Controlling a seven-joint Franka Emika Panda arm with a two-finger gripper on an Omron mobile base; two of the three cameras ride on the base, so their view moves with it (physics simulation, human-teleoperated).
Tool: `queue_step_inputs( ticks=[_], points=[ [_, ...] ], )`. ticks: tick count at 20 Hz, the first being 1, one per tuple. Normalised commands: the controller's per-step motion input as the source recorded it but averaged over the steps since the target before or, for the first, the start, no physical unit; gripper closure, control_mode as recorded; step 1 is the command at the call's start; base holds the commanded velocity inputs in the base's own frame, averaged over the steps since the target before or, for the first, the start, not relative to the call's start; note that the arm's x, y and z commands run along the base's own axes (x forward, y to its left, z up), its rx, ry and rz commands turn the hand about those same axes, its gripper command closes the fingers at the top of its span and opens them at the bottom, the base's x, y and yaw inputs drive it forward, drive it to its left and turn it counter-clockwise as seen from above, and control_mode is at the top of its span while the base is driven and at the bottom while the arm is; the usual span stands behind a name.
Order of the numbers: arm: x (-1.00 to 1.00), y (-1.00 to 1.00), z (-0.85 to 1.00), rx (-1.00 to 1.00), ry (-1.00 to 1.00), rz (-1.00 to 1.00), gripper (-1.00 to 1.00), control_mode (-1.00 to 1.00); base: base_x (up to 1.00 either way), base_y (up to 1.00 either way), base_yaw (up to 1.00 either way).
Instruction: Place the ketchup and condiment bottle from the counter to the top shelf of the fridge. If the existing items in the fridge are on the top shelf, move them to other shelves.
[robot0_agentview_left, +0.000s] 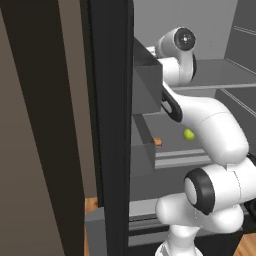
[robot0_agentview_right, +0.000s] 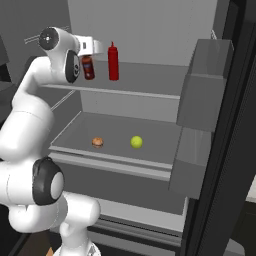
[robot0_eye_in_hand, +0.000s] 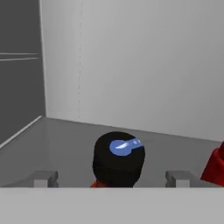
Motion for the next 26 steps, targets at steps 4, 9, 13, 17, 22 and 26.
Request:
queue_step_inputs(
  ticks=[4,9,13,17,22,26],
  points=[
    [0.01,0.0,0.0,-0.05,-0.21,0.0,-1.0,-1.0,0.0,0.0,0.0],
    [-0.16,0.0,0.05,-0.03,-0.21,0.0,-1.0,-1.0,0.0,0.0,0.0],
    [-0.96,0.0,0.44,0.0,-0.22,0.0,-1.0,-1.0,0.0,0.0,0.0],
    [-1.0,0.0,0.6,0.0,-0.23,0.0,-1.0,-1.0,0.0,0.0,0.0],
    [-1.0,-0.08,0.39,0.02,-0.1,0.0,-1.0,-1.0,0.0,0.0,0.0],
    [-1.0,-0.15,0.01,0.0,0.0,0.0,-1.0,-1.0,0.0,0.0,0.0]
  ],
)
